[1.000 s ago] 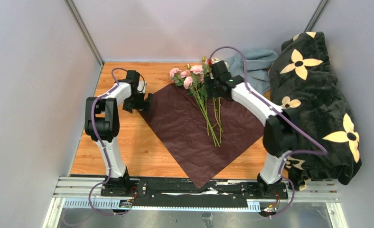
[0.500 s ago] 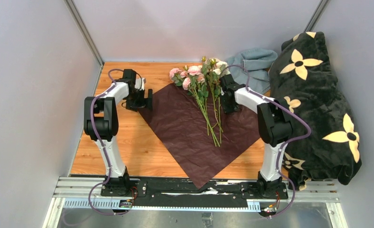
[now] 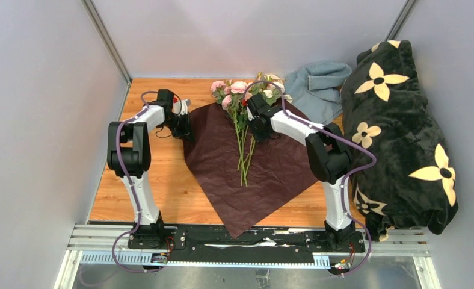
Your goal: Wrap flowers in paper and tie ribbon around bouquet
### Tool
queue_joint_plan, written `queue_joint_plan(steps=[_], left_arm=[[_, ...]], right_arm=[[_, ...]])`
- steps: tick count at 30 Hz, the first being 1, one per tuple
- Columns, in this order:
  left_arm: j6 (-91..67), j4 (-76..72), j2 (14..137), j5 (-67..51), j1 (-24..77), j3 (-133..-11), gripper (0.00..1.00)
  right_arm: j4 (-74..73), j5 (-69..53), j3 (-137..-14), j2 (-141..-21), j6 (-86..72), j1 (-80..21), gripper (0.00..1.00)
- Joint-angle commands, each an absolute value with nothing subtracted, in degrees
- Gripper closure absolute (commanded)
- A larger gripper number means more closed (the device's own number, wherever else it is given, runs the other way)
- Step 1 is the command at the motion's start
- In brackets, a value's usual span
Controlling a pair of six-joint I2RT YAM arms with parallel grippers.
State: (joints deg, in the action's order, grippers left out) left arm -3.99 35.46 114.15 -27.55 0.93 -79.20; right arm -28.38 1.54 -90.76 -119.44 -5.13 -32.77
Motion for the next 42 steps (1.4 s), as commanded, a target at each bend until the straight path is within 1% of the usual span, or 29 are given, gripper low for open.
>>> queue_joint_plan(steps=[1, 4, 8, 10, 13, 17, 19, 22, 26, 28, 30, 31, 32, 33, 35, 37, 39, 41, 42], left_arm=[[-3.63, 35.18, 110.15, -29.22, 0.22, -77.79, 1.0], [-4.47, 35.24, 108.13, -27.62, -1.76, -75.8, 1.0], [-4.54, 36.31, 106.61, -25.56, -5.79, -73.55, 1.0], [-2.88, 37.58, 106.31, -25.29, -8.63, -72.75, 1.0], [-0.91, 38.76, 105.82, -25.83, -12.49, -70.9, 1.0], [0.99, 38.68, 104.6, -26.57, -17.46, -67.85, 1.0], [1.86, 38.22, 104.21, -26.48, -18.34, -66.43, 1.0], [1.86, 37.94, 104.45, -27.67, -18.41, -65.77, 1.0], [1.12, 37.77, 104.77, -29.32, -18.37, -66.49, 1.0], [1.08, 37.73, 104.7, -29.56, -18.37, -66.56, 1.0], [1.02, 37.75, 104.7, -29.38, -18.36, -66.45, 1.0], [1.03, 37.72, 104.68, -29.42, -18.31, -66.32, 1.0], [0.93, 37.74, 104.72, -29.36, -18.32, -66.2, 1.0], [0.83, 37.68, 104.64, -29.52, -18.31, -66.07, 1.0], [0.64, 37.61, 104.52, -29.73, -18.35, -65.7, 1.0], [0.49, 37.59, 104.34, -29.87, -18.33, -65.58, 1.0], [0.36, 37.54, 104.16, -29.76, -18.37, -65.55, 1.0], [0.32, 37.47, 104.02, -30.19, -18.34, -65.52, 1.0], [0.35, 37.48, 103.97, -30.43, -18.32, -65.52, 1.0]], right_arm=[[-31.58, 2.65, -91.59, -116.29, -3.26, -32.91, 0.81], [-32.87, 5.66, -89.44, -112.19, -0.96, -32.42, 0.81], [-33.82, 8.77, -84.51, -106.11, -0.27, -28.13, 0.78], [-33.39, 8.28, -81.8, -103.57, 1.86, -24.14, 0.71], [-33.4, 4.27, -78.75, -100.87, 2.02, -18.65, 0.58], [-33.35, 1.99, -75.67, -99.26, 0.38, -14.54, 0.43], [-33.16, 0.96, -74.45, -99.34, -1.87, -13.25, 0.39], [-33.58, -1.81, -73.39, -100.0, -4.39, -12.17, 0.37], [-33.42, -5.43, -71.14, -96.53, -3.75, -12.75, 0.4], [-30.06, -10.27, -67.85, -91.08, 4.68, -17.57, 0.41], [-24.14, -16.07, -61.5, -83.75, 17.25, -27.55, 0.39], [-19.87, -20.32, -56.82, -79.96, 25.92, -33.8, 0.38], [-16.15, -22.57, -52.32, -76.66, 34.18, -39.71, 0.36], [-12.47, -29.03, -47.01, -73.78, 42.57, -44.6, 0.32], [-4.98, -36.23, -38.95, -71.15, 53.99, -51.46, 0.25], [-10.05, -41.34, -39.93, -73.16, 59.63, -55.34, 0.25], [-20.61, -43.75, -44.23, -76.61, 65.69, -58.37, 0.28], [-24.96, -41.85, -45.45, -78.62, 70.3, -62.3, 0.28], [-24.22, -40.16, -44.72, -79.0, 71.62, -64.38, 0.28]])
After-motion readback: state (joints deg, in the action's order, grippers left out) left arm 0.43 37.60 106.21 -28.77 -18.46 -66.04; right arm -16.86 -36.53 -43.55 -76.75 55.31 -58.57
